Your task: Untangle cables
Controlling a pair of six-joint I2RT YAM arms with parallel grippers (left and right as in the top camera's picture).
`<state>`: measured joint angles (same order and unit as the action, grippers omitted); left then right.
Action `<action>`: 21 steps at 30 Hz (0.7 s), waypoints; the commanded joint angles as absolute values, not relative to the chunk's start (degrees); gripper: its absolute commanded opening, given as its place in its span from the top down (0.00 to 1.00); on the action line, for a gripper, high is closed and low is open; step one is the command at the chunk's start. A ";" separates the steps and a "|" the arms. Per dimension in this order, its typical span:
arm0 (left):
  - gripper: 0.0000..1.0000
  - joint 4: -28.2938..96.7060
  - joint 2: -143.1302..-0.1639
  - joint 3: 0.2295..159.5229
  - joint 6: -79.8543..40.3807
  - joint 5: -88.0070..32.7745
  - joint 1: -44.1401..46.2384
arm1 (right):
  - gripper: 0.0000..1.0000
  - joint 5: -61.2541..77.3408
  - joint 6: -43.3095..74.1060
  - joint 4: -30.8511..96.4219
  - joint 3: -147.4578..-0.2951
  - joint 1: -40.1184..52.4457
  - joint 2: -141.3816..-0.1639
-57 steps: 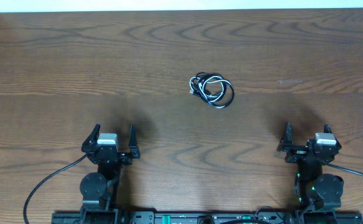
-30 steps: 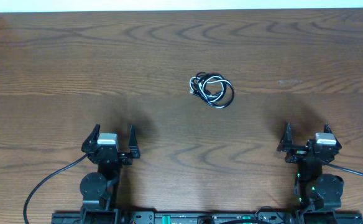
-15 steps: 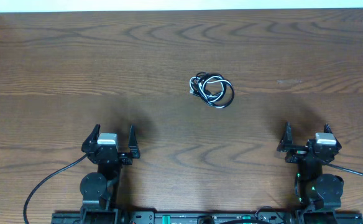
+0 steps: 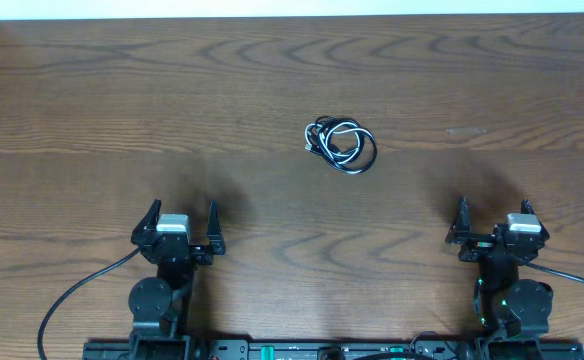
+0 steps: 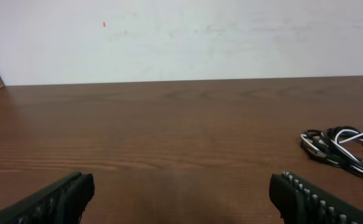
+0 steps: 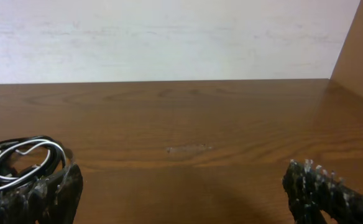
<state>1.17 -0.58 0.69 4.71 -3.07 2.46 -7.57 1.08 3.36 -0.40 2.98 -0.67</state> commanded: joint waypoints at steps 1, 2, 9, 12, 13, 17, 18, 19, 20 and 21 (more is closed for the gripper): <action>0.04 3.84 -0.23 0.23 4.86 -3.44 2.44 | 0.01 -8.19 1.91 3.44 -0.32 3.42 -0.34; 0.04 3.84 -0.23 0.23 4.86 -3.44 2.44 | 0.01 -8.21 1.91 3.44 -0.32 3.42 -0.34; 0.04 3.86 -0.23 0.34 0.80 -3.42 2.42 | 0.01 -7.99 3.42 3.46 -0.32 3.42 -0.38; 0.04 4.40 -0.38 0.97 -1.87 -3.42 2.44 | 0.01 -8.01 3.42 4.29 -0.99 3.42 -0.40; 0.04 4.54 -0.64 1.28 -1.87 -3.40 2.44 | 0.01 -8.01 3.42 4.69 -1.41 3.42 -0.43; 0.04 6.39 -3.99 3.38 -1.89 -3.40 2.44 | 0.01 -8.47 3.40 7.18 -3.64 3.42 -1.89; 0.04 6.85 -5.58 3.95 -2.20 -3.38 2.44 | 0.01 -8.47 3.40 7.99 -4.51 3.42 -2.94; 0.04 6.98 -7.11 4.47 -2.28 -3.40 2.42 | 0.01 -8.47 3.40 8.75 -5.37 3.42 -3.99; 0.04 7.09 -9.04 5.26 -2.28 -3.42 2.44 | 0.01 -8.47 3.40 9.32 -6.22 3.42 -5.15; 0.04 7.27 -11.40 6.39 -2.28 -3.42 2.44 | 0.01 -8.47 3.40 9.82 -7.22 3.42 -6.68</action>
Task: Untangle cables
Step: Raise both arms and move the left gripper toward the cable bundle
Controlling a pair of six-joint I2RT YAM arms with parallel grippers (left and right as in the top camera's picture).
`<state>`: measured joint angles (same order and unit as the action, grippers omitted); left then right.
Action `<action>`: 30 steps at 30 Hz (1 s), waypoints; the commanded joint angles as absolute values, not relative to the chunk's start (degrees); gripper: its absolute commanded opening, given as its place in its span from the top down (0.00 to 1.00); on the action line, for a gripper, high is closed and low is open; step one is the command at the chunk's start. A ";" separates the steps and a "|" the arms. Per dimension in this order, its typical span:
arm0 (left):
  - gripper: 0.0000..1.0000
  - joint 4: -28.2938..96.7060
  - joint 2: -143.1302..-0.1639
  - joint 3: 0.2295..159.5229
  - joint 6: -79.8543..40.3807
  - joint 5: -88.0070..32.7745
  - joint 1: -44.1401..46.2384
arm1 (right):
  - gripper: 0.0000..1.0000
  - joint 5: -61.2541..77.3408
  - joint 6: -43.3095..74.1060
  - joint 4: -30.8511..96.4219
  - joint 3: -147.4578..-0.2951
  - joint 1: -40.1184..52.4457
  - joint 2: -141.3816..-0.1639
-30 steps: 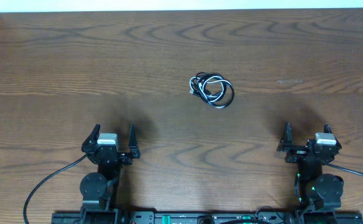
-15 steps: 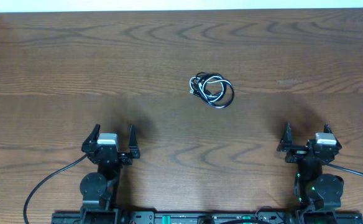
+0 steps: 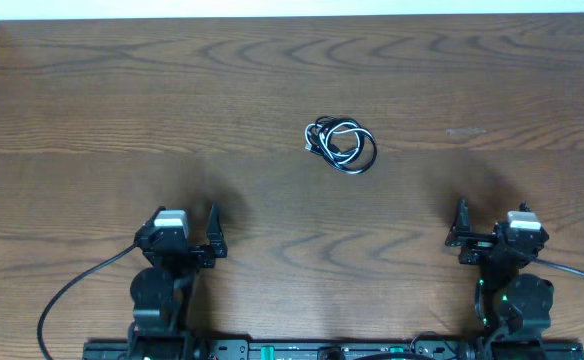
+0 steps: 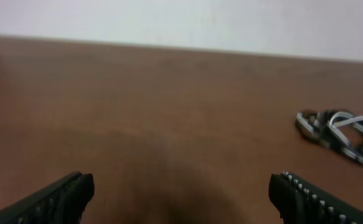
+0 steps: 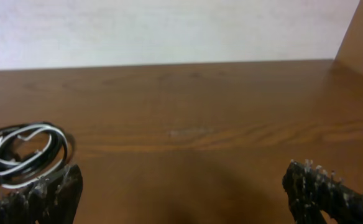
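Observation:
A small tangled coil of black and white cables (image 3: 340, 145) lies on the brown wooden table, a little behind its middle. The same bundle shows at the right edge of the left wrist view (image 4: 341, 129) and at the left of the right wrist view (image 5: 21, 151). My left gripper (image 3: 181, 226) stands open near the front left, far from the cables. My right gripper (image 3: 494, 222) stands open near the front right. Nothing lies between either pair of fingers (image 4: 56, 198) (image 5: 321, 191).
The wooden table (image 3: 122, 110) stretches wide around the bundle. A pale wall (image 5: 169, 28) rises behind the far edge, and a brown side panel (image 5: 362, 37) stands at the far right. Black cables (image 3: 72, 295) trail from both arm bases at the front.
Both wrist cameras now look further down at the table, the left more than the right and with blur. Both grippers remain open and the cable bundle has not moved.

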<state>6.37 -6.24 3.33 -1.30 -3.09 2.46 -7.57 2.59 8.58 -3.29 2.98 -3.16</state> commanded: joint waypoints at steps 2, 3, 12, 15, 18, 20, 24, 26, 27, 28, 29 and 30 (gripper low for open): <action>0.04 7.29 -15.55 8.54 -2.28 -3.42 2.44 | 0.01 -8.45 3.40 10.13 -9.17 3.42 -10.00; 0.04 7.31 -17.61 9.69 -2.28 -3.46 2.44 | 0.01 -8.43 3.42 10.15 -10.28 3.42 -11.97; 0.04 21.85 -43.40 31.09 -2.26 -6.24 2.44 | 0.01 -5.80 3.40 17.74 -24.60 3.42 -33.34; 0.04 30.59 -51.48 40.12 -2.26 -9.10 2.44 | 0.01 -5.37 4.56 23.97 -31.16 3.42 -41.04; 0.04 43.48 -59.70 50.76 -2.50 -11.35 2.44 | 0.01 -5.17 4.67 33.50 -40.25 3.42 -50.74; 0.04 48.25 -62.08 54.24 -4.05 -11.40 2.44 | 0.01 -5.15 4.67 37.10 -43.48 3.42 -54.11; 0.04 54.57 -63.24 55.72 -5.02 -11.35 2.44 | 0.01 -2.55 4.69 41.10 -48.64 3.42 -59.13; 0.04 56.14 -63.24 55.70 -5.04 -11.40 2.44 | 0.01 0.25 4.69 40.95 -49.15 3.42 -59.99; 0.04 56.12 -63.24 55.68 -5.04 -11.38 2.44 | 0.01 0.89 4.69 41.01 -49.08 3.42 -60.03; 0.04 56.10 -63.24 55.68 -5.04 -11.38 2.44 | 0.01 1.10 4.71 40.97 -49.08 3.42 -60.01; 0.04 56.10 -63.24 55.68 -5.04 -11.38 2.44 | 0.01 1.30 4.71 40.91 -49.08 3.42 -59.88; 0.04 56.07 -63.24 55.68 -5.04 -11.38 2.44 | 0.01 1.58 4.69 40.93 -49.08 3.42 -59.86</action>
<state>55.86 -63.07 54.72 -4.47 -10.66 2.46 -1.19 3.95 40.80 -47.83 2.98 -59.94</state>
